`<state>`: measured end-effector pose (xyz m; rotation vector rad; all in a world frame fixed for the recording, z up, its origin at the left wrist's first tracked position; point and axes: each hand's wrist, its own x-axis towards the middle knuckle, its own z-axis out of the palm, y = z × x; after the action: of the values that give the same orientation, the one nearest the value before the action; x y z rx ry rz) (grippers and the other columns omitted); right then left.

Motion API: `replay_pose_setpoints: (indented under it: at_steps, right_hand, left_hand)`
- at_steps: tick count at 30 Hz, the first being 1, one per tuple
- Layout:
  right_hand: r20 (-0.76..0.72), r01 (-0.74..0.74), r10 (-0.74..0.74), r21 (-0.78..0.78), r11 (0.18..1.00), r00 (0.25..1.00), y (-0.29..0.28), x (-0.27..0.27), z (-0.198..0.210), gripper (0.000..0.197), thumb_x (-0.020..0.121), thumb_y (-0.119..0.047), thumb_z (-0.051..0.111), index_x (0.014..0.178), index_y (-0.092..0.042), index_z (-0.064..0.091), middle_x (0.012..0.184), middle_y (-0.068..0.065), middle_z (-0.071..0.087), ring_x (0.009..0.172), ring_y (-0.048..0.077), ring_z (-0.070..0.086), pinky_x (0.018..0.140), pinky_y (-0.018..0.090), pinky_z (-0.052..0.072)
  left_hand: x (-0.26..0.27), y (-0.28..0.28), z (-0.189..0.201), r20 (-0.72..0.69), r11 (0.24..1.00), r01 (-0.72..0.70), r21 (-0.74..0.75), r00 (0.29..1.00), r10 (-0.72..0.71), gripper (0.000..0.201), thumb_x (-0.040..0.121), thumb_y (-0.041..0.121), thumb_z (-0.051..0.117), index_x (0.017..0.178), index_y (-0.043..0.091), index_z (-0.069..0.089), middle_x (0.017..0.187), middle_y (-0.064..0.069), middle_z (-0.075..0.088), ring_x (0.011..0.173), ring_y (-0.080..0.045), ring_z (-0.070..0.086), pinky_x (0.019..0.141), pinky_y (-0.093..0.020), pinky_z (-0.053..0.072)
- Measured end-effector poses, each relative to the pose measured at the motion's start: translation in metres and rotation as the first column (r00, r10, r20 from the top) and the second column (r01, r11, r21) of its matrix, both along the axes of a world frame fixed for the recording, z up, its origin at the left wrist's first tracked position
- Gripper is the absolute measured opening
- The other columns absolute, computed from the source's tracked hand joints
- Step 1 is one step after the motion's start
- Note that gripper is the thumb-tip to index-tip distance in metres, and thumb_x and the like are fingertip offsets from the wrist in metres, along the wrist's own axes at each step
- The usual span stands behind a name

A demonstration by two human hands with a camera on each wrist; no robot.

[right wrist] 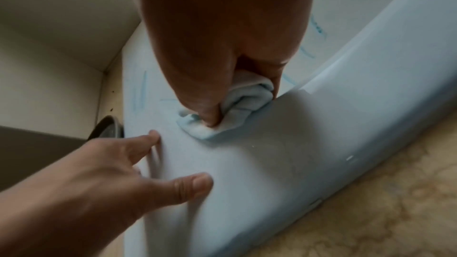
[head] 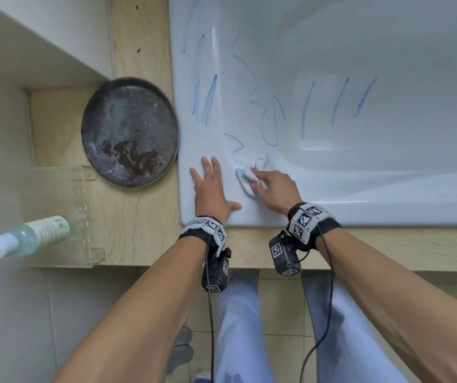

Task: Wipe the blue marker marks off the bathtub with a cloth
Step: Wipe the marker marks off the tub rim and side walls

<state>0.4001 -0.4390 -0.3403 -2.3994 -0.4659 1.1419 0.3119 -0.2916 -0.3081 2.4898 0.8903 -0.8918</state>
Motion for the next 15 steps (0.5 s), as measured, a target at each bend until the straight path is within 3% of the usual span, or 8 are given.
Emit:
replay_pose_setpoints:
  at_steps: [3, 9, 15]
  right_hand:
    - [0.031, 0.052, -0.052, 0.002, 0.999, 0.998, 0.013, 0.001, -0.006, 0.043, 0.099, -0.04, 0.051, 0.141, -0.033, 0.055, 0.129, 0.009, 0.067, 0.117, 0.032, 0.061, 0.093, 0.035, 0.047]
    - [-0.087, 0.305, -0.304, -0.011, 0.952, 0.949, 0.043, 0.028, -0.03, 0.041, 0.097, -0.038, 0.054, 0.137, -0.031, 0.06, 0.134, 0.007, 0.064, 0.123, 0.029, 0.06, 0.103, 0.03, 0.046]
    - [0.047, 0.153, -0.161, 0.138, 0.979, 0.986, 0.038, 0.0, -0.012, 0.045, 0.095, -0.04, 0.057, 0.139, -0.031, 0.058, 0.129, 0.008, 0.067, 0.111, 0.027, 0.066, 0.089, 0.031, 0.05]
  left_hand:
    - [-0.003, 0.0, -0.003, 0.024, 1.0, -0.02, -0.02, 1.0, 0.02, 0.137, 0.065, 0.048, 0.087, 0.158, 0.017, -0.008, 0.165, -0.003, -0.009, 0.148, -0.044, -0.009, 0.115, -0.048, 0.033]
    - [-0.004, 0.0, -0.004, 0.05, 0.999, -0.032, -0.04, 0.998, 0.034, 0.136, 0.065, 0.045, 0.088, 0.158, 0.017, -0.007, 0.166, -0.004, -0.007, 0.148, -0.044, -0.009, 0.119, -0.048, 0.025]
    - [-0.004, -0.001, -0.005, 0.049, 0.998, -0.04, -0.054, 0.998, 0.043, 0.135, 0.067, 0.047, 0.086, 0.158, 0.015, -0.009, 0.165, -0.006, -0.01, 0.148, -0.045, -0.012, 0.121, -0.049, 0.019]
